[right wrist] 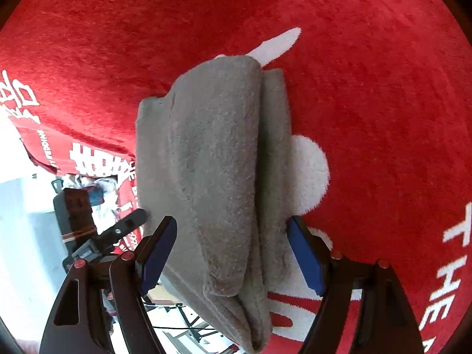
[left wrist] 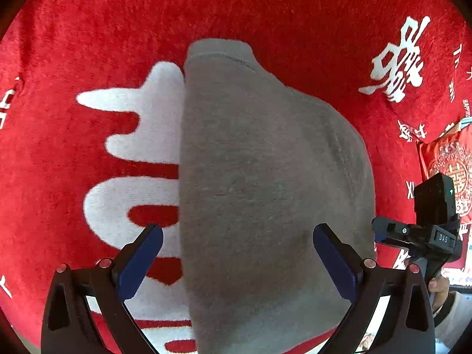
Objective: Fold small clothes
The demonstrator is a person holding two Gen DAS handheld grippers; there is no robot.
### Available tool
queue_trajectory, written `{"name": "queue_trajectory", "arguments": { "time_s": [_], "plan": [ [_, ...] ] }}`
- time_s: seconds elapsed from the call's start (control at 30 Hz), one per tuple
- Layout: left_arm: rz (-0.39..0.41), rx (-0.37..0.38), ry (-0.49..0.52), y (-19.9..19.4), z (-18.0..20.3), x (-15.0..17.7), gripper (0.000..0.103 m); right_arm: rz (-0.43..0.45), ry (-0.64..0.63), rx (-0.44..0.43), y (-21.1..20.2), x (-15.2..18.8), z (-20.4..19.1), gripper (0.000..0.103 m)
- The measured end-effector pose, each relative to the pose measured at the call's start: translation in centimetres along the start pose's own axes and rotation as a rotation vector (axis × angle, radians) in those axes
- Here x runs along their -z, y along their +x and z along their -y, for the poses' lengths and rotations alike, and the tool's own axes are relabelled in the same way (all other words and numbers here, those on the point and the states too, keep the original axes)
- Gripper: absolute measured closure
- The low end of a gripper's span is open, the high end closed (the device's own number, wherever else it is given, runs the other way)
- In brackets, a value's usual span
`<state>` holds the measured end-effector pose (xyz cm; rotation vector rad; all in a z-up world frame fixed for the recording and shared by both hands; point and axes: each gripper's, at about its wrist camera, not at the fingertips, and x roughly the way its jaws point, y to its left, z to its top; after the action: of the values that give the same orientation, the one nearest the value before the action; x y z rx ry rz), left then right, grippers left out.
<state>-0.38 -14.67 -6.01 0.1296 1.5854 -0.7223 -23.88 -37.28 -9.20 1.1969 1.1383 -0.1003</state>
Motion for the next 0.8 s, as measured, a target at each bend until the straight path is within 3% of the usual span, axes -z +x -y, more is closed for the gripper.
{"name": "queue_trajectory", "arguments": {
  "time_s": [0.8],
  "plan": [
    [-0.039, 0.002, 0.051, 2.9, 2.2, -1.2, 0.001, -0.031, -0.032, -0.092, 0.4, -0.3, 0.1, 0.022]
  ]
}}
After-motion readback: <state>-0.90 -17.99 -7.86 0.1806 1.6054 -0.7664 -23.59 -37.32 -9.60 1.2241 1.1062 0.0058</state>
